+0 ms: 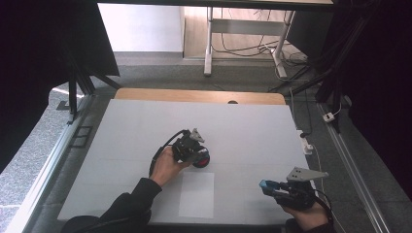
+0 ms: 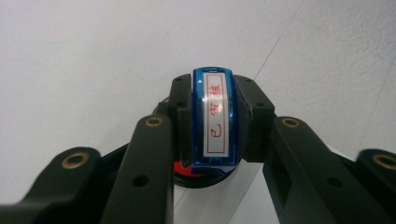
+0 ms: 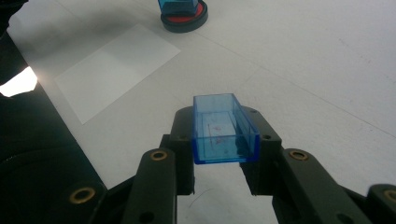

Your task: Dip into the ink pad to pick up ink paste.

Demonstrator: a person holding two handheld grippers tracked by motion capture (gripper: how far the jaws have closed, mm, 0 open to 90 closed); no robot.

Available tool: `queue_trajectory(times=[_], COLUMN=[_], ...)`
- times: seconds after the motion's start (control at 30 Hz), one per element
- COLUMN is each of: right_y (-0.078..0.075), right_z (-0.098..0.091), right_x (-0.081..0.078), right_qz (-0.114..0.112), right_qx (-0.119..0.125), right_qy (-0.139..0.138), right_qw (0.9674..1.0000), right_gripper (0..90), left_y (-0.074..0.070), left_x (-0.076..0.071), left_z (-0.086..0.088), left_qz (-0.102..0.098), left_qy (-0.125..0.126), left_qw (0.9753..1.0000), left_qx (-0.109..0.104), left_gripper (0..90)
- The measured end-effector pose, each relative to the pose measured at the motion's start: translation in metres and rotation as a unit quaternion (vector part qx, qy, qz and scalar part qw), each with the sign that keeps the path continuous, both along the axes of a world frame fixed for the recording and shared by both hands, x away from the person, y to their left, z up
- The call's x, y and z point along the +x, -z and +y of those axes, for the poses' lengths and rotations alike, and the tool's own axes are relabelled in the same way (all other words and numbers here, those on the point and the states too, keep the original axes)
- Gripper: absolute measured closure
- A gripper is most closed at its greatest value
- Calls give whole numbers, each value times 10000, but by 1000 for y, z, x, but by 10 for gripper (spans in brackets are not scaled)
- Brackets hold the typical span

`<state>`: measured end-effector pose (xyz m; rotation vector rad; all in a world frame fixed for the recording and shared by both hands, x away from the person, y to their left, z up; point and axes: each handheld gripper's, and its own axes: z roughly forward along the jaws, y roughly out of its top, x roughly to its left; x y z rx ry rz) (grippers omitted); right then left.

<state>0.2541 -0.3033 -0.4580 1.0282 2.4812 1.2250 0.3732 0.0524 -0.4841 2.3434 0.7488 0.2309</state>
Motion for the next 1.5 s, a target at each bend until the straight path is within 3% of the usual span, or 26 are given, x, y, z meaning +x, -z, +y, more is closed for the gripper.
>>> queue_trajectory(times=[0.33, 1.0, 1.5], right_y=[0, 0, 0], right_z=[0, 0, 1], right_x=[0, 0, 0], right_qz=[13, 13, 1], right_qx=[-27, -7, -18], right_qy=[-11, -34, -45], right_qw=[10000, 10000, 10000], right_gripper=[684, 684, 684], left_y=[4, 3, -10], left_x=[8, 5, 1], left_z=[10, 9, 19], left_qz=[295, 161, 155], left_qy=[-63, -64, -13], left_qw=[9987, 9992, 9980], left_qx=[-408, -353, -612], left_gripper=[709, 703, 702])
